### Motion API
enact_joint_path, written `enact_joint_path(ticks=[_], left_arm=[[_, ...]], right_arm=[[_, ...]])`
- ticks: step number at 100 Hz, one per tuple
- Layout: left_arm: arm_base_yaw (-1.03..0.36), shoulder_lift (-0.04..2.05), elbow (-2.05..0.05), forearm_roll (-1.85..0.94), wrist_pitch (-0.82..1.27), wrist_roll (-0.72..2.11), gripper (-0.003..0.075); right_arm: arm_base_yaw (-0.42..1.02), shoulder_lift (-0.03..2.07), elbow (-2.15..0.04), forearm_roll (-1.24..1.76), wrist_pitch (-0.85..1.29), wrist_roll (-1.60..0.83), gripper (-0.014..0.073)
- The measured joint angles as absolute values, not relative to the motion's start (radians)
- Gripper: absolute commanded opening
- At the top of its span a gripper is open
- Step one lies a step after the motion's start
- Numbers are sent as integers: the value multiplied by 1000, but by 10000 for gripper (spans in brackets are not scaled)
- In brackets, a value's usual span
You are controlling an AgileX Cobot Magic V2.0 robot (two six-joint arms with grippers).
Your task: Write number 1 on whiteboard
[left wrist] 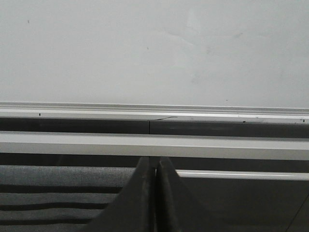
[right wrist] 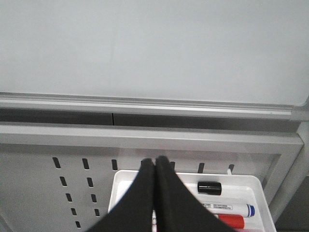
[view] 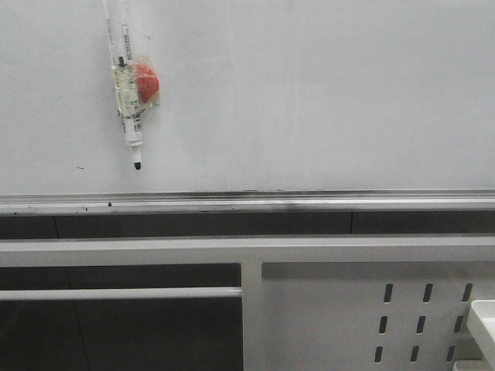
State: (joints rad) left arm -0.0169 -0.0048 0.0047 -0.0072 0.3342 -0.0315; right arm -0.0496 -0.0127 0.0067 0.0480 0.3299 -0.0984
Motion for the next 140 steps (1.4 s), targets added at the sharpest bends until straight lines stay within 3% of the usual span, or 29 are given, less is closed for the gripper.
enact_joint_path(ticks=[39, 54, 85, 109, 119, 140], left_arm=[[-17, -5, 5, 32, 329, -30, -20], [-17, -5, 5, -11, 195, -30, -20], [-17, -5, 5, -22, -143, -30, -20], [-17, -5, 5, -67, -211, -43, -20], [-17, -5, -18, -144, -107, -59, -20], [-17, 100, -225, -196, 122, -68, -20]], right_arm=[[-50, -13, 7, 48, 330, -98, -69], [-50, -13, 7, 39, 315, -98, -69], [-50, -13, 7, 31, -145, -98, -69], [-50, -13, 7, 33, -269, -78, -69], [-50, -13, -4, 39, -213, 23, -69], [-30, 51, -255, 43, 172, 194, -69]])
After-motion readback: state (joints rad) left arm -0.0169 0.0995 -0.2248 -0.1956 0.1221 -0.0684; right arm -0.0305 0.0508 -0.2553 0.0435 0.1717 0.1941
